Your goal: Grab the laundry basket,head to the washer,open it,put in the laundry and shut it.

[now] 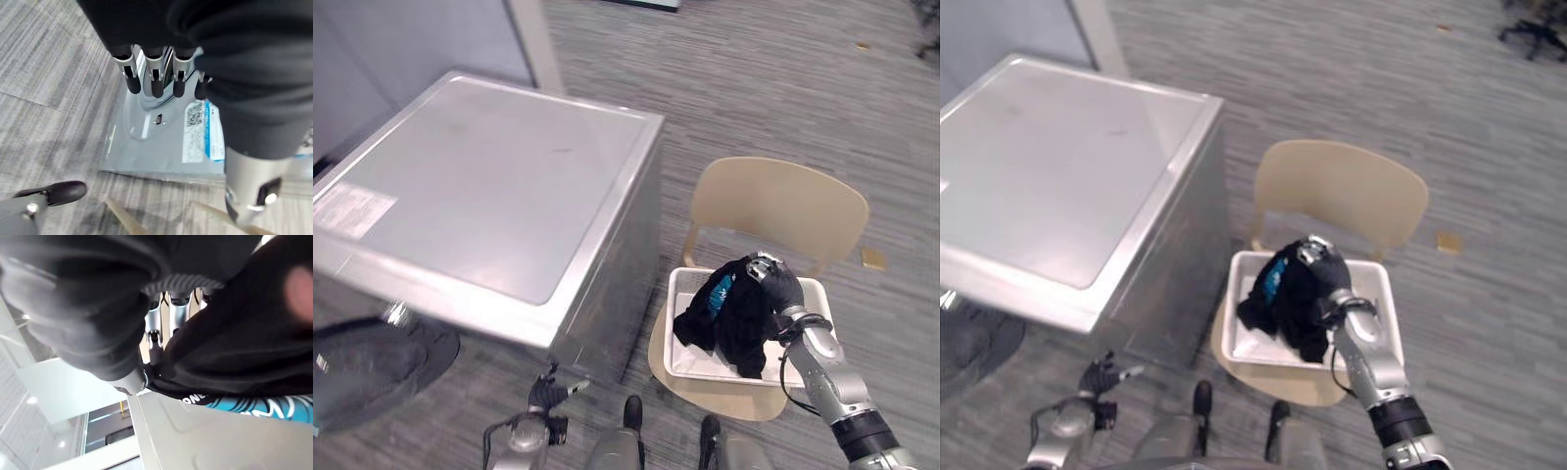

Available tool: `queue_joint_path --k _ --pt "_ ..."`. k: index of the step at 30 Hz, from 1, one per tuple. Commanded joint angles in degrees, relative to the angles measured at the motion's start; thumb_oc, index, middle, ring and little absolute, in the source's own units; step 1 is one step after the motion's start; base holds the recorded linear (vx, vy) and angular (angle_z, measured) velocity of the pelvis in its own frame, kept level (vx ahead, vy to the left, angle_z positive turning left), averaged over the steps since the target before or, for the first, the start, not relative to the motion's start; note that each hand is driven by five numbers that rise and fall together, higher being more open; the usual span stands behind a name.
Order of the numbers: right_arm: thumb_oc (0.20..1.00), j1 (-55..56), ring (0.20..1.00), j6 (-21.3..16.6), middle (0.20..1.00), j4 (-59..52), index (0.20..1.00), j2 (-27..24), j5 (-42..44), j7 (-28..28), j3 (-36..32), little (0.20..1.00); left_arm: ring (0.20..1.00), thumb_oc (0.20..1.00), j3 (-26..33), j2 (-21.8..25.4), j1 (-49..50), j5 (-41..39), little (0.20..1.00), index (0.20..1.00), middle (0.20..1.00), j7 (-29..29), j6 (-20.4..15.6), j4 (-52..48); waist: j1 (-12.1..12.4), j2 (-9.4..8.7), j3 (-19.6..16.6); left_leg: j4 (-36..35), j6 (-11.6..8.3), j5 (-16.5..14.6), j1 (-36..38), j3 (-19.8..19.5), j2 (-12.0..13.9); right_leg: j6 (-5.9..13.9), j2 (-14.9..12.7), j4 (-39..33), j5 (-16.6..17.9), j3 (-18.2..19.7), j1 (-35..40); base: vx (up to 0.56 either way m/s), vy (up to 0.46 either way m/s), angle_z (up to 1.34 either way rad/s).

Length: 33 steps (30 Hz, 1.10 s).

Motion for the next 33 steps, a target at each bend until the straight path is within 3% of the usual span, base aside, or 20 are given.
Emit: queue_joint_path --k 1,2,4,7,10,11,12,13,16,17,22,23,28,29,30,33 --pt "0.2 -3.23 0.2 -7.12 0.2 -7.19 0.2 2.97 8.17 0.28 -3.2 0.2 1.0 1.0 -0.49 1.71 -1.9 -0.62 1.0 1.0 1.0 0.88 -4.1 -5.05 3.43 -1.89 -2.55 -5.04 -3.47 4.21 -6.54 0.56 -0.53 -2.86 4.03 -15.83 -6.43 2.05 15.09 -0.29 -0.21 0.59" --pt "0.2 -3.23 0.2 -7.13 0.2 -7.17 0.2 2.99 8.19 0.29 -3.2 0.2 1.0 1.0 -0.49 1.74 -1.87 -0.63 1.0 1.0 1.0 0.87 -4.08 -5.08 3.39 -1.94 -2.53 -5.07 -3.48 4.21 -6.48 0.54 -0.57 -2.87 4.0 -16.0 -6.39 2.03 15.24 -0.32 -0.222 0.25" --pt "0.2 -4.74 0.2 -8.62 0.2 -7.94 0.2 3.96 9.88 -0.74 -2.98 0.2 1.0 1.0 -0.3 1.26 -1.37 -1.85 1.0 1.0 1.0 1.61 -4.01 -7.27 4.65 -1.18 -2.22 -5.97 -5.29 6.56 -8.56 0.26 0.7 -4.65 5.64 -20.86 -7.13 1.65 16.12 -0.34 -0.204 0.07" --pt "0.2 -6.14 0.2 -9.56 0.2 -10.25 0.2 3.62 9.91 -2.01 -2.88 0.2 1.0 1.0 -0.99 0.84 -1.62 -1.77 1.0 1.0 1.0 1.49 -4.06 -11.74 3.97 -0.06 -0.84 -7.63 -6.14 4.61 -9.54 0.73 1.4 -5.53 6.8 -24.35 -6.42 -0.45 16.33 -0.37 -0.139 0.44" --pt "0.2 -7.12 0.2 -9.94 0.2 -13.22 0.2 3.16 9.22 -2.76 -2.01 0.2 1.0 1.0 -3.23 1.62 -3.21 -0.16 1.0 1.0 1.0 1.08 -5.12 -17.83 1.6 -0.8 0.24 -2.99 -4.52 0.54 -8.29 5.44 2.07 -5.27 4.56 -25.74 -3.6 -3.8 15.45 -0.36 0.013 0.62" --pt "0.2 -7.14 0.2 -9.68 0.2 -16.12 0.2 2.62 8.25 -2.11 -1.2 0.2 1.0 1.0 -4.78 2.1 -3.86 0.9 1.0 1.0 1.0 0.3 -5.7 -21.18 0.47 -1.51 -0.22 2.34 -4.18 -0.74 -6.88 5.4 2.01 -5.16 3.13 -27.45 -1.79 -5.49 15.06 -0.37 0.046 0.98" --pt "0.2 -7.24 0.2 -9.7 0.2 -16.98 0.2 2.33 7.75 -2.0 -1.01 0.2 1.0 1.0 -5.76 2.44 -4.29 1.54 1.0 1.0 1.0 -0.21 -6.1 -22.17 -0.06 -1.92 -0.53 4.6 -4.0 -2.53 -6.06 4.95 1.66 -5.12 2.42 -27.73 -1.3 -6.21 14.66 -0.23 0.039 1.03" --pt "0.2 -7.25 0.2 -9.7 0.2 -16.99 0.2 2.32 7.75 -2.01 -1.02 0.2 1.0 1.0 -5.76 2.43 -4.3 1.54 1.0 1.0 1.0 -0.21 -6.1 -22.17 -0.13 -1.85 -0.63 4.61 -4.0 -2.42 -6.25 4.85 1.71 -5.13 2.5 -27.79 -1.18 -6.29 14.53 -0.15 0.03 0.79" --pt "0.2 -8.53 0.2 -9.9 0.2 -20.56 0.2 1.73 6.99 -0.9 0.99 0.2 1.0 1.0 -10.02 2.85 -8.08 3.12 1.0 1.0 1.0 -0.64 -7.11 -26.69 -2.37 -3.37 -1.94 11.03 -3.84 -10.04 -0.75 4.99 1.44 -4.92 -0.2 -28.43 0.23 -9.57 12.83 -0.13 0.091 0.64" --pt "0.2 -9.04 0.2 -9.59 0.2 -22.25 0.2 2.52 7.46 -0.69 2.71 0.2 1.0 1.0 -13.01 2.58 -10.39 5.39 1.0 1.0 1.0 0.13 -7.36 -28.88 -4.06 -2.7 -3.48 6.88 -3.94 -10.53 4.57 6.34 2.11 -4.26 -0.16 -29.13 0.47 -11.36 12.51 -0.03 0.208 0.73" --pt "0.2 -11.42 0.2 -10.44 0.2 -24.82 0.2 5.07 9.46 -0.96 7.35 0.2 1.0 1.0 -19.24 -1.25 -18.28 12.27 1.0 1.0 1.0 4.39 -6.75 -27.24 -5.93 -2.24 -7.25 -7.6 -3.82 -7.28 9.81 6.02 0.19 -2.43 -0.7 -30.76 2.59 -13.43 12.71 0.01 0.206 0.64" --pt "0.2 -14.21 0.2 -10.68 0.2 -26.45 0.2 6.92 10.18 -0.94 11.5 0.2 1.0 1.0 -22.89 -4.58 -23.67 14.41 1.0 1.0 1.0 6.52 -6.21 -23.44 -6.46 -2.5 -8.12 -10.23 -3.45 -6.65 11.15 6.81 -0.11 -1.7 -1.14 -30.45 2.95 -13.16 12.51 -0.02 0.227 -0.11" --pt "0.2 -18.18 0.2 -11.02 0.2 -27.71 0.2 9.08 12.75 -0.75 15.66 0.2 1.0 1.0 -27.47 -8.03 -31.22 18.97 1.0 1.0 1.0 9.2 -4.6 -13.75 -7.08 -2.86 -8.61 -10.23 -2.66 -7.0 11.59 8.16 -0.56 -0.78 -1.83 -30.2 3.83 -11.64 12.18 -0.03 0.113 -0.08" --pt "0.2 -18.19 0.2 -11.03 0.2 -27.75 0.2 9.0 13.12 -0.7 15.97 0.2 0.263 0.263 -27.51 -8.18 -31.46 19.22 0.263 0.263 0.263 9.39 -4.6 -13.23 -7.12 -2.83 -8.64 -10.23 -2.57 -7.07 11.68 8.38 -0.61 -0.68 -1.94 -30.41 3.97 -11.44 12.28 -0.01 0.053 0.02" --pt "0.2 -18.19 0.2 -11.03 0.2 -27.74 0.2 8.99 13.13 -0.69 15.98 0.2 0.2 0.2 -27.51 -8.21 -31.48 19.23 0.2 0.2 0.2 9.4 -4.61 -13.2 -7.09 -2.82 -8.62 -10.23 -2.56 -7.08 11.7 8.42 -0.6 -0.67 -1.93 -30.44 3.99 -11.41 12.3 0.0 0.035 -0.02" --pt "0.2 -16.83 0.2 -10.45 0.2 -27.92 0.2 8.47 14.15 0.06 16.37 0.2 0.2 0.2 -26.55 -7.6 -30.69 18.85 0.2 0.2 0.2 9.3 -4.86 -13.92 -7.21 -2.65 -8.75 -10.23 -2.41 -7.21 11.89 9.17 -0.64 -0.43 -2.13 -30.84 4.42 -10.82 12.39 0.0 0.021 -0.14"
